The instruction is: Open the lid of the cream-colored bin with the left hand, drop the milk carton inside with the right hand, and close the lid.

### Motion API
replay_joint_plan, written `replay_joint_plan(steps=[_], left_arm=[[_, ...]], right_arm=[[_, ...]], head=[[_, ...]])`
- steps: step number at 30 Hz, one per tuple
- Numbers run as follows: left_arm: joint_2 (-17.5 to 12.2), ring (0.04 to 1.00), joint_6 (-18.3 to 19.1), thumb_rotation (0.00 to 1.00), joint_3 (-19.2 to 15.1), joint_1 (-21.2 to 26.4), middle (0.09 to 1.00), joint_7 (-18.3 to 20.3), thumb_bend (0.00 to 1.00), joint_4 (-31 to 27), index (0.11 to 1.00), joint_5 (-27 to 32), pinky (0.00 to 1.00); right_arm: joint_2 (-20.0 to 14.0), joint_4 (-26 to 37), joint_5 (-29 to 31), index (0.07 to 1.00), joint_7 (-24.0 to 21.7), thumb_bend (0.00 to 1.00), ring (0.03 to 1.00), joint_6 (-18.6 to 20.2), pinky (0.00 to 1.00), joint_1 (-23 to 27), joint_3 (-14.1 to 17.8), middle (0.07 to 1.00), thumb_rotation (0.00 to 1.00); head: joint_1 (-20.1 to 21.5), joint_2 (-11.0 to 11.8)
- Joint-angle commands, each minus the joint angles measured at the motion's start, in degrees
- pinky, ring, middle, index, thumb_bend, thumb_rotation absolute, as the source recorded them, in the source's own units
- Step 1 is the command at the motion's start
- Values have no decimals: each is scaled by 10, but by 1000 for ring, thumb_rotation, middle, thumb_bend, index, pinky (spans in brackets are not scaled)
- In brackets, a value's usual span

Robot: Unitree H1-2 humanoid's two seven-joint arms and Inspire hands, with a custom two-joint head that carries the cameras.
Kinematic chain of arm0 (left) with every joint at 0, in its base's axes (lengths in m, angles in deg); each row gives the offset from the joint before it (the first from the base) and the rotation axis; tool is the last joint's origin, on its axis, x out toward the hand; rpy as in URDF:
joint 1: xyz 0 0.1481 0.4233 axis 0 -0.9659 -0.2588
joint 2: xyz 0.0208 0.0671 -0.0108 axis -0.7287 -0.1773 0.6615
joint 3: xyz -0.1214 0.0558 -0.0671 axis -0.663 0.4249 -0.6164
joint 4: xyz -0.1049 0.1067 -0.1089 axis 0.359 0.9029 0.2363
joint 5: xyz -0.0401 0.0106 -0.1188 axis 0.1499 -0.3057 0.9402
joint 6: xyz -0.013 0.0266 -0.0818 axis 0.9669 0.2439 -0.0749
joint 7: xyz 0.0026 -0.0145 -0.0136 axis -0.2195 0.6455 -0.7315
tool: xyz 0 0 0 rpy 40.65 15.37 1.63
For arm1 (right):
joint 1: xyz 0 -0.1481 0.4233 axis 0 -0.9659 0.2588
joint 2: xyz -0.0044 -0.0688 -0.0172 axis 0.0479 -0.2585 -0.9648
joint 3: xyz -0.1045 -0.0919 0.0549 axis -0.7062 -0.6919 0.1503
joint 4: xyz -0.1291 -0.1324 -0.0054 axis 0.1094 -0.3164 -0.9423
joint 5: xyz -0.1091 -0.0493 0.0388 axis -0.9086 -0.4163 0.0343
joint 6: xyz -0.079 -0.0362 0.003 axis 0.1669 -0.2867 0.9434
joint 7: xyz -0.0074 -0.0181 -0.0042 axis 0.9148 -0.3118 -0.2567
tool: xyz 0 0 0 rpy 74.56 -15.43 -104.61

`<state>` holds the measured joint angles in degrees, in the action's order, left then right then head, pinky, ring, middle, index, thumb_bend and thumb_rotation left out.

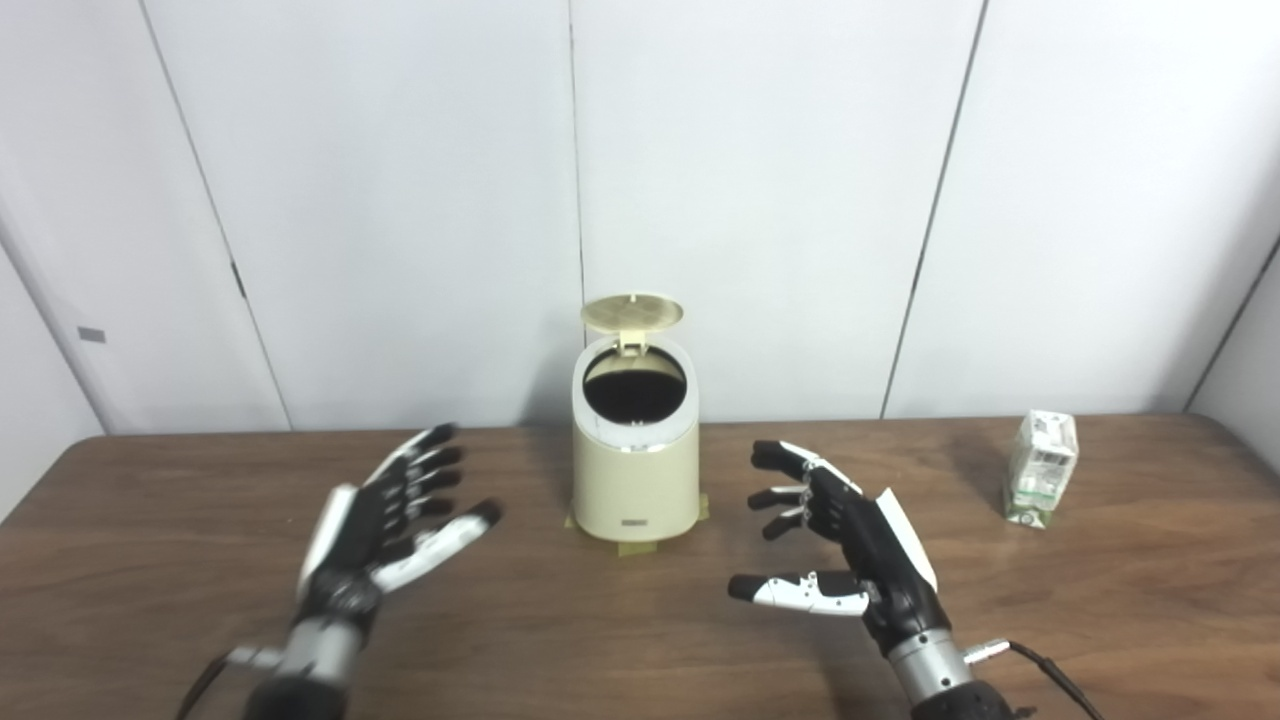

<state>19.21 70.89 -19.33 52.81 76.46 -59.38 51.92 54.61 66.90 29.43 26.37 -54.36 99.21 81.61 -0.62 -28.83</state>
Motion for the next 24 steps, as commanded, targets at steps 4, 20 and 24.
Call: replay_joint_plan(steps=[4,20,24], left_arm=[[-5,759,-103,296,2,-32,822,3,789,-5,863,15,665],[-23,804,-202,147,-9,-57,854,20,649,75,894,54,702],[-33,824,-213,133,-13,-52,873,23,597,93,901,58,734]], right_arm=[[-7,10,15,801,1,734,673,-24,531,24,8,803,163],[-90,-5,2,791,3,770,648,-23,510,56,49,785,151],[-118,0,-5,790,9,770,649,-7,547,75,73,779,178]], head=[[-12,1],[180,63],[193,62]])
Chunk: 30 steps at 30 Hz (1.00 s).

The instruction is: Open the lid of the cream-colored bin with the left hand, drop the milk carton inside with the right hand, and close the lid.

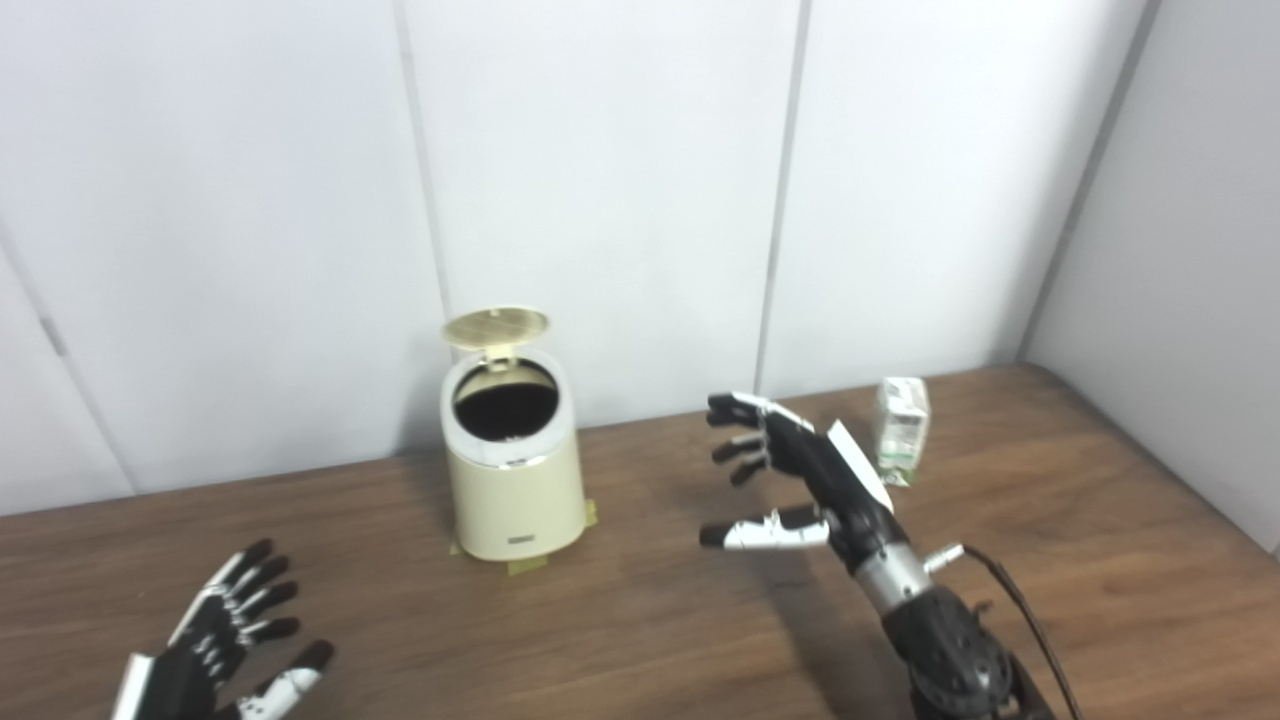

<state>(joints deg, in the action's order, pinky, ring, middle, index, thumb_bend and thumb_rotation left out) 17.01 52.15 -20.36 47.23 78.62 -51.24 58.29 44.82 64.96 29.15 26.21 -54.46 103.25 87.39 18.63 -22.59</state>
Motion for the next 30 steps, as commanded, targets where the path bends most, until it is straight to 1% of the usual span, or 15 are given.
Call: replay_joint_plan(steps=[1,4,6,9,11,13,16,18,21,23,26,29,30], left_arm=[[-11,824,-24,138,-3,4,872,0,599,12,900,-5,733],[-11,820,-17,156,-6,5,861,-2,616,9,897,-4,734],[-11,821,-13,174,-7,5,862,-2,625,8,898,-2,739],[-12,822,-9,181,-7,4,863,-2,627,4,898,-3,744],[-13,820,-5,190,-7,3,860,-2,629,0,896,-6,739],[-12,811,0,177,-7,1,853,-1,631,-5,895,-4,721],[-11,807,10,156,-7,-1,848,-1,627,-12,894,-2,713],[-11,804,16,119,-6,0,845,-2,612,-15,897,-4,712],[-13,804,24,126,-5,-2,845,-3,606,-21,898,-11,716],[-14,809,26,123,-5,-3,847,-2,599,-23,898,-11,728],[-14,812,31,118,-4,-4,847,-4,591,-28,899,-16,736],[-12,806,36,102,-5,-5,841,-3,593,-32,898,-13,728],[-11,804,36,96,-5,-6,841,-3,595,-33,896,-13,723]], right_arm=[[-26,28,-11,791,13,770,654,4,549,38,19,779,172],[-38,63,-34,787,16,751,669,46,561,44,29,776,123],[-46,78,-45,778,17,735,664,63,561,47,36,768,74],[-64,81,-42,772,18,732,654,75,554,55,52,764,18],[-82,62,-36,780,19,732,661,67,549,65,67,771,4],[-99,39,-31,784,24,730,703,58,586,75,81,784,2],[-131,3,-30,796,25,730,734,45,620,92,95,795,39],[-154,-27,-21,799,18,764,758,43,666,106,101,812,91],[-179,-43,-17,827,7,787,777,61,681,117,98,826,142],[-190,-51,-19,854,5,777,774,65,682,121,95,826,133],[-201,-70,-13,865,-4,780,781,80,703,130,93,827,117],[-217,-104,-5,886,-25,781,813,81,740,138,88,856,110],[-221,-113,-2,890,-33,802,817,79,746,138,87,863,128]], head=[[4,-1],[9,-4],[9,-6],[10,-10],[15,-11],[19,-11],[21,-13],[21,-13],[21,-17],[22,-18],[24,-18],[24,-18],[24,-18]])
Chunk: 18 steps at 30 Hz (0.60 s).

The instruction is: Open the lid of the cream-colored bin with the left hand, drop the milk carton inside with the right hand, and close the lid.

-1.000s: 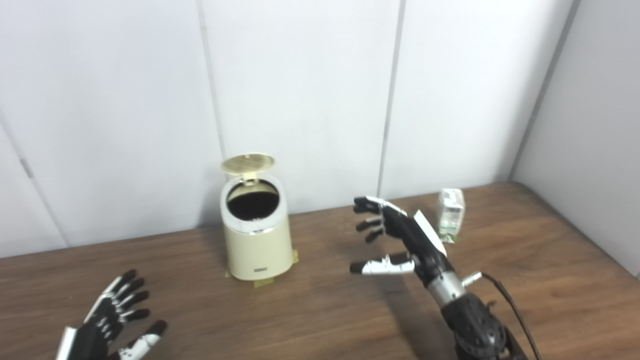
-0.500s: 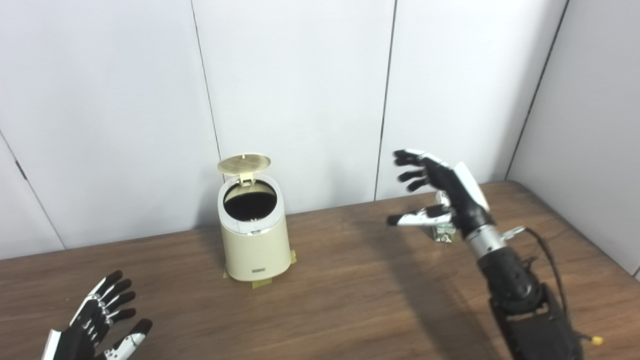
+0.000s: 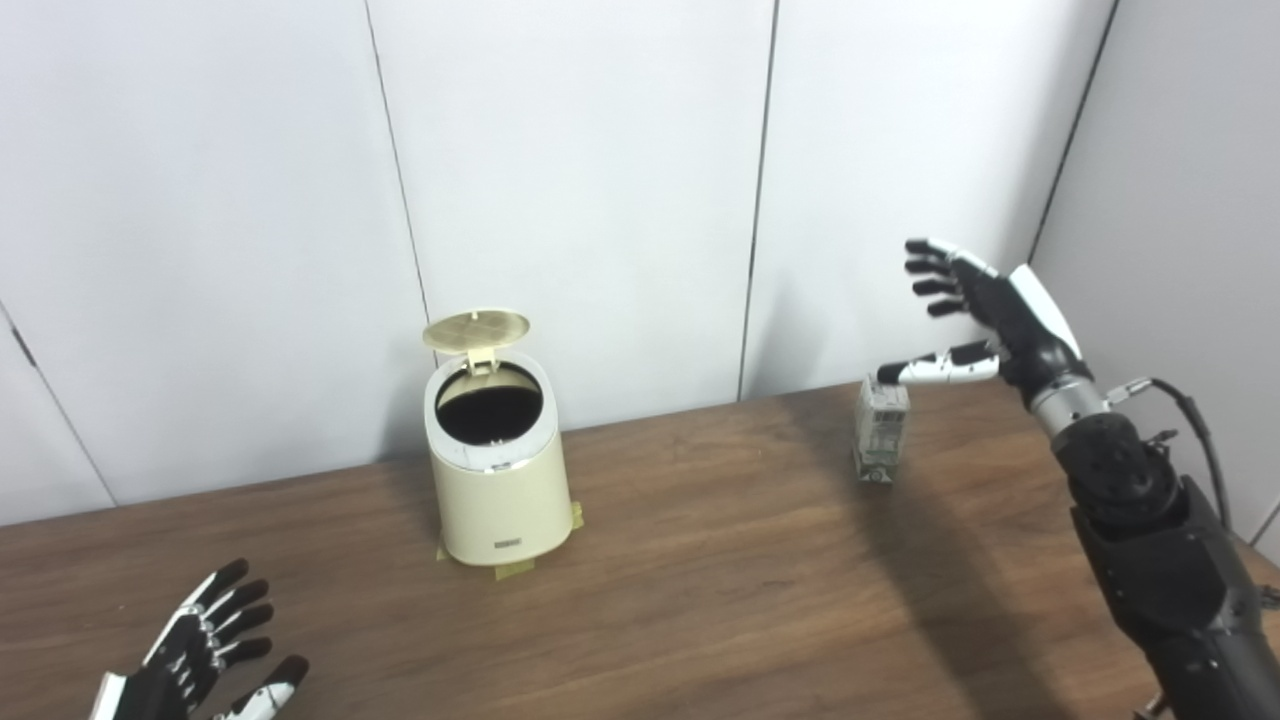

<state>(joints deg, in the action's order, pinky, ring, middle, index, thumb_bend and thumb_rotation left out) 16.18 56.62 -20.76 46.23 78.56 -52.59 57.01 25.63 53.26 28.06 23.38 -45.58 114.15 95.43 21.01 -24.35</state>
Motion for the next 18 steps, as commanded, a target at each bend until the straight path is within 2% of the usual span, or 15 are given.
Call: replay_joint_plan(steps=[1,11,16,18], left_arm=[[-3,801,-11,87,-2,4,841,-2,593,-19,894,1,715],[-11,801,-14,107,-3,1,839,6,598,-18,892,8,723],[-11,794,-14,100,-1,1,836,6,601,-20,886,9,702],[-11,790,-16,99,-1,1,834,6,601,-21,882,8,702]], right_arm=[[-34,-4,11,892,-10,829,821,-11,754,30,4,869,150],[-49,-70,49,907,-62,853,872,-19,819,35,-10,903,71],[-50,-99,46,918,-68,889,882,-16,852,42,-24,900,113],[-45,-116,56,918,-74,877,888,-19,864,48,-26,907,64]], head=[[-1,-2],[-1,-4],[-3,-4],[-4,-5]])
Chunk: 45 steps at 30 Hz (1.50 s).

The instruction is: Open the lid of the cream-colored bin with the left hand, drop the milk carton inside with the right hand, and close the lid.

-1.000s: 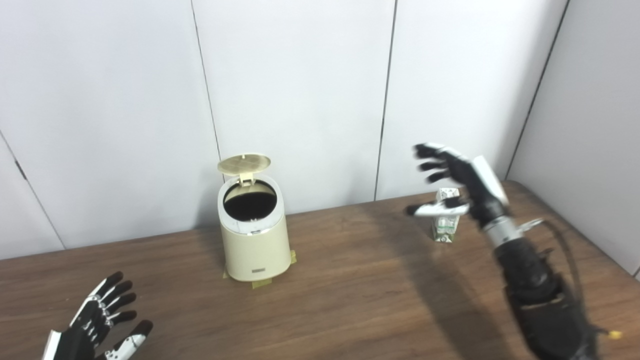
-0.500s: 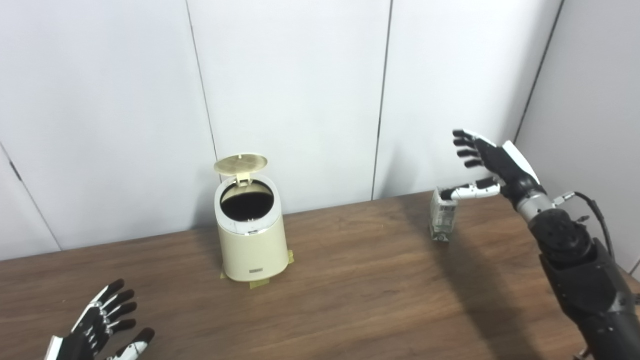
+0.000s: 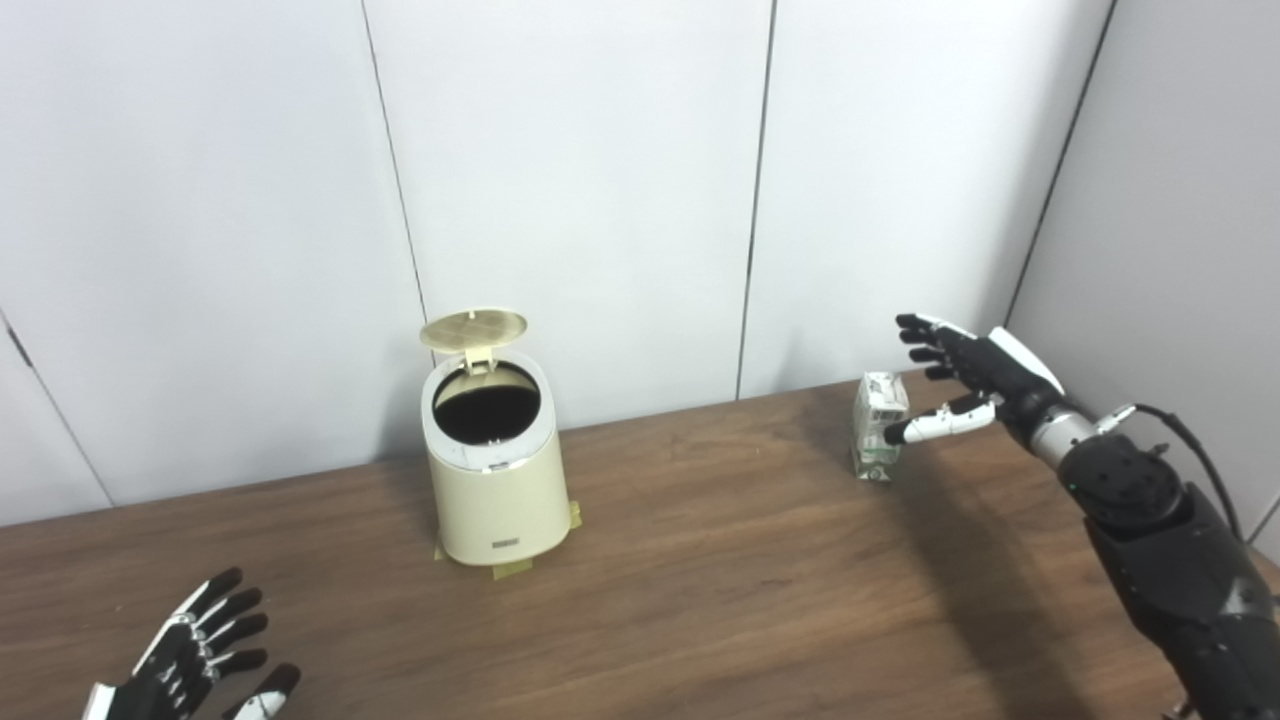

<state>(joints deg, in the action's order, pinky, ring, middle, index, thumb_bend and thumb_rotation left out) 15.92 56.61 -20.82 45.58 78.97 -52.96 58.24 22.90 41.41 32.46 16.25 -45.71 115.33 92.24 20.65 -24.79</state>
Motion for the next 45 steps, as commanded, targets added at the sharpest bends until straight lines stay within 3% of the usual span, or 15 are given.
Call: replay_joint_plan(steps=[1,7,18,24,27,28,31,34,39,45], left_arm=[[-10,787,-16,98,0,7,834,3,598,-18,884,-4,698],[-10,779,-16,102,3,4,823,3,593,-26,879,-13,689],[-10,788,-13,51,4,-1,838,11,575,-37,889,-9,680],[-8,777,-14,31,4,-5,831,12,569,-40,889,-18,672],[-9,780,-13,3,6,-9,835,15,557,-46,891,-18,668],[-9,783,-12,1,6,-10,837,15,555,-48,892,-18,670],[-10,786,-11,0,7,-12,837,18,557,-49,890,-17,676],[-11,786,-12,0,8,-12,836,20,555,-50,890,-15,674],[-11,804,-6,0,10,-14,846,23,541,-53,895,-15,697],[-10,798,-3,0,14,-13,845,22,545,-57,893,-19,690]], right_arm=[[-17,-6,13,910,-4,871,892,-19,865,38,3,910,43],[-10,-26,-16,900,11,834,883,-15,841,40,-24,909,6],[15,-62,-36,875,40,790,860,-10,841,54,-41,886,15],[29,-87,-26,837,63,763,816,-47,799,61,-35,841,0],[44,-103,-41,745,122,721,641,-75,593,64,-27,705,0],[47,-114,-50,691,145,626,547,-88,491,67,-26,577,0],[51,-152,-79,540,210,534,418,-125,363,76,-33,436,0],[53,-177,-93,516,248,524,358,-149,301,82,-36,412,0],[53,-180,-105,508,271,523,331,-162,268,82,-42,400,0],[51,-174,-118,516,287,523,360,-173,296,79,-49,408,0]], head=[[-1,-1],[-4,-1],[-9,-5],[-11,-8],[-11,-12],[-11,-13],[-10,-15],[-9,-15],[-10,-17],[-11,-20]])
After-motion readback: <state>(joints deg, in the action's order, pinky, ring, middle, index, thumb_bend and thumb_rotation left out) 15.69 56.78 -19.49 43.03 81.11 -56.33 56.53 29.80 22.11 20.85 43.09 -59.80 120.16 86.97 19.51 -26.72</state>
